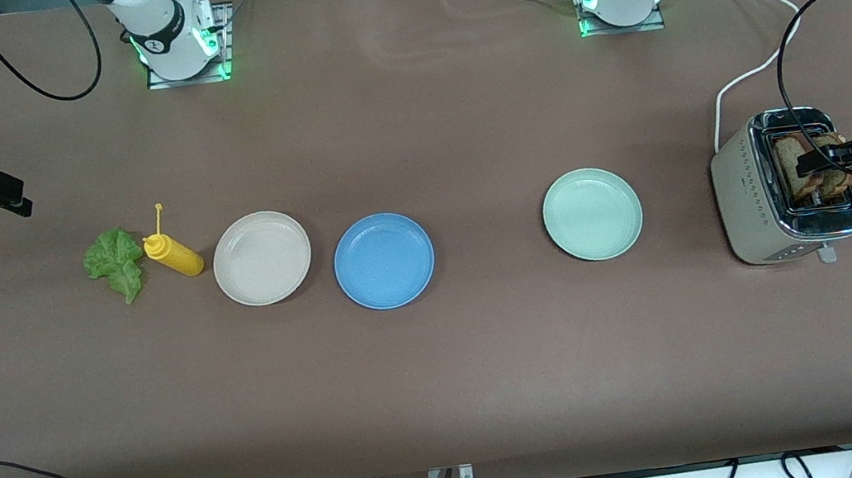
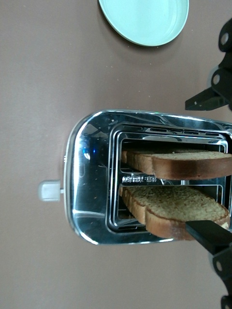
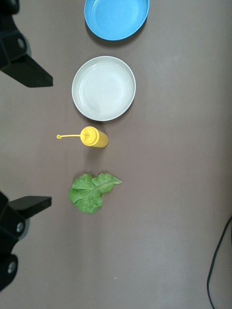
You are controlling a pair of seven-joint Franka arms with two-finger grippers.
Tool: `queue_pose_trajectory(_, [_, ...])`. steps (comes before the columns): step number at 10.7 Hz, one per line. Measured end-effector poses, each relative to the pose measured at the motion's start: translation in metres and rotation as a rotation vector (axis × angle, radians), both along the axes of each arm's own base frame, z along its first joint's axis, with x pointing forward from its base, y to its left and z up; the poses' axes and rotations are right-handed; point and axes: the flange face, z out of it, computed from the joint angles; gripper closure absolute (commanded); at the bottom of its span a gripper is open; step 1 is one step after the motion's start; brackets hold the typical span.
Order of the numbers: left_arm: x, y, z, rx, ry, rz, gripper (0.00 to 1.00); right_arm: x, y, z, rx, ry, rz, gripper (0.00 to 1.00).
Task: Make sandwich in blue plate with both arms
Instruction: 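Lower the left gripper over the toaster and grasp one bread slice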
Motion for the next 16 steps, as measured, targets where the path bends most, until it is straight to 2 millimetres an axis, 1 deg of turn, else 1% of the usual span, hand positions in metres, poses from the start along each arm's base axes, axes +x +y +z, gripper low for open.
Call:
queue_pose_trajectory(2, [-0.005,0.0,-0.01,-0.004,0.021,0.001,0.08,0.0,0.0,0.0,0.0,0.0,0.0,0.0])
queue_pose_trajectory(3, [-0.006,-0.001,-0.013,-0.006,0.028,0.001,0.18,0.0,0.0,0.0,0.0,0.0,0.0,0.0])
queue_pose_trajectory(4, [-0.007,-0.001,-0.016,-0.007,0.034,0.002,0.4,0.0,0.001,0.0,0.0,0.0,0.002,0.0])
queue_pose_trajectory(5, [-0.008,-0.001,-0.017,-0.008,0.036,0.002,0.55,0.0,0.003,0.0,0.0,0.0,0.006,0.0])
queue_pose_trajectory(6, [-0.008,-0.001,-0.017,-0.008,0.037,0.002,0.64,0.0,0.009,0.0,0.0,-0.001,0.016,0.0])
queue_pose_trajectory(7, [-0.008,-0.001,-0.017,-0.008,0.037,0.002,0.67,0.0,0.017,0.0,-0.008,-0.001,0.032,0.0])
queue_pose_trajectory(9, [-0.008,-0.001,-0.017,-0.008,0.037,0.002,0.67,-0.001,0.024,0.0,-0.012,-0.001,0.045,0.0])
queue_pose_trajectory(11, [-0.008,-0.001,-0.017,-0.008,0.037,0.002,0.66,0.0,0.024,0.0,-0.013,-0.001,0.045,0.0])
queue_pose_trajectory(12, [-0.008,-0.001,-0.017,-0.008,0.038,0.002,0.62,0.0,0.024,0.0,-0.013,-0.001,0.044,0.0])
queue_pose_trajectory(16, [-0.009,-0.001,-0.018,-0.008,0.039,0.002,0.64,0.0,0.024,0.0,-0.013,-0.001,0.044,0.0])
